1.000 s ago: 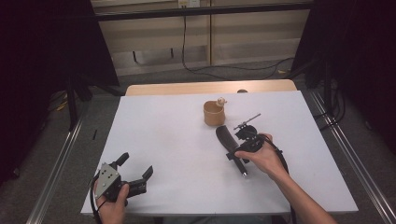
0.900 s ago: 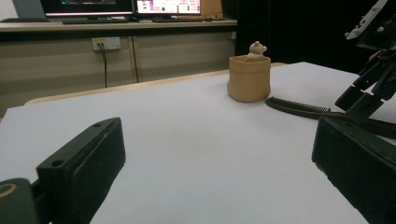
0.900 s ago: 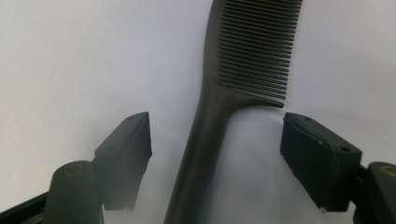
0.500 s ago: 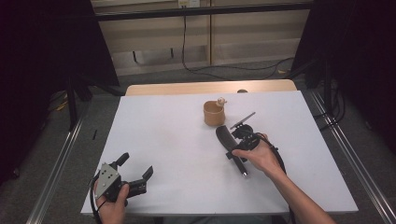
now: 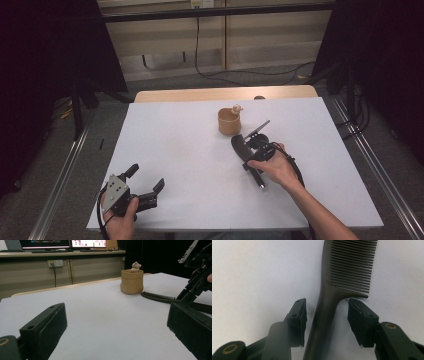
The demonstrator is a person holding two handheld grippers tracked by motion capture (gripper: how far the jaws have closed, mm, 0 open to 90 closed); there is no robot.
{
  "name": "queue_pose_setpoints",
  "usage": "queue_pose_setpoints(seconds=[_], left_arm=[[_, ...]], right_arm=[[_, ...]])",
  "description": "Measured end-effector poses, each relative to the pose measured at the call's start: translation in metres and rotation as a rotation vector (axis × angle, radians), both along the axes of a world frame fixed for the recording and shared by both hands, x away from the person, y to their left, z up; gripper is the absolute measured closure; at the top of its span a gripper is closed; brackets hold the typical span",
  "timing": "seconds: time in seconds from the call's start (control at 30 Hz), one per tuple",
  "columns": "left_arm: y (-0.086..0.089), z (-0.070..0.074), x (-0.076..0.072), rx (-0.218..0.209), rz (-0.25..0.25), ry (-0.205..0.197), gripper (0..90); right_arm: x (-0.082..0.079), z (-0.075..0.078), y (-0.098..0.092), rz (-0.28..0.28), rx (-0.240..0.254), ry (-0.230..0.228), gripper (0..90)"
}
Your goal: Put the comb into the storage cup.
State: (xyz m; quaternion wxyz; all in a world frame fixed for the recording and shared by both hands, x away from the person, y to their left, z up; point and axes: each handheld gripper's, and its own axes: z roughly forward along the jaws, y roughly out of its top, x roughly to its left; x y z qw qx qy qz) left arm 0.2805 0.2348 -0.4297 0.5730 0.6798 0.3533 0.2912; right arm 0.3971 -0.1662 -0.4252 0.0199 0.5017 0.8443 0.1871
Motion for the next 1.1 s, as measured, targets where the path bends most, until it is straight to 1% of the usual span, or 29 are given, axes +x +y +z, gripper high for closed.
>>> queue_pose_setpoints(seconds=[0.13,0.17,0.3,0.33,0.43,0.47,0.57,0.67,0.77,0.97,1.1], left_arm=[[-0.0009,-0.0004,0.0001,0.000,-0.001,0.002,2.9],[-0.0008,-0.0003,0.0003,0.007,-0.004,0.000,2.9],[-0.0010,-0.0002,0.0004,0.009,-0.006,-0.001,2.9],[-0.0011,-0.0003,0.0004,0.007,-0.005,-0.001,2.9],[-0.0006,-0.0003,0.0004,0.009,-0.005,-0.001,2.9],[-0.0008,-0.0003,0.0004,0.007,-0.006,-0.001,2.9],[-0.0009,-0.0002,0.0000,0.004,-0.006,-0.001,2.9],[-0.0007,-0.0004,0.0005,0.004,-0.005,-0.001,2.9],[-0.0009,-0.0005,0.0005,0.010,-0.007,0.002,2.9],[-0.0020,-0.0011,0.0015,0.015,-0.008,0.005,2.9],[-0.0017,-0.0009,0.0010,0.014,-0.006,0.004,2.9]], right_arm=[[-0.0001,0.0000,0.0001,-0.001,-0.005,-0.004,53.8],[-0.0001,0.0001,0.0002,-0.001,-0.006,-0.005,55.0],[-0.0001,0.0004,0.0007,0.002,-0.006,0.002,56.5],[0.0002,0.0008,0.0016,0.007,-0.017,0.007,56.7],[0.0012,0.0012,0.0035,0.013,-0.022,0.017,56.9],[0.0016,0.0018,0.0056,0.012,-0.033,0.029,57.1],[0.0022,0.0012,0.0055,0.019,-0.040,0.021,58.9],[0.0024,0.0011,0.0037,0.004,-0.036,0.026,61.3],[0.0026,0.0012,0.0037,0.000,-0.028,0.033,59.9],[0.0034,0.0014,0.0049,-0.008,-0.045,0.037,63.5],[0.0041,0.0016,0.0056,-0.008,-0.053,0.039,64.1]])
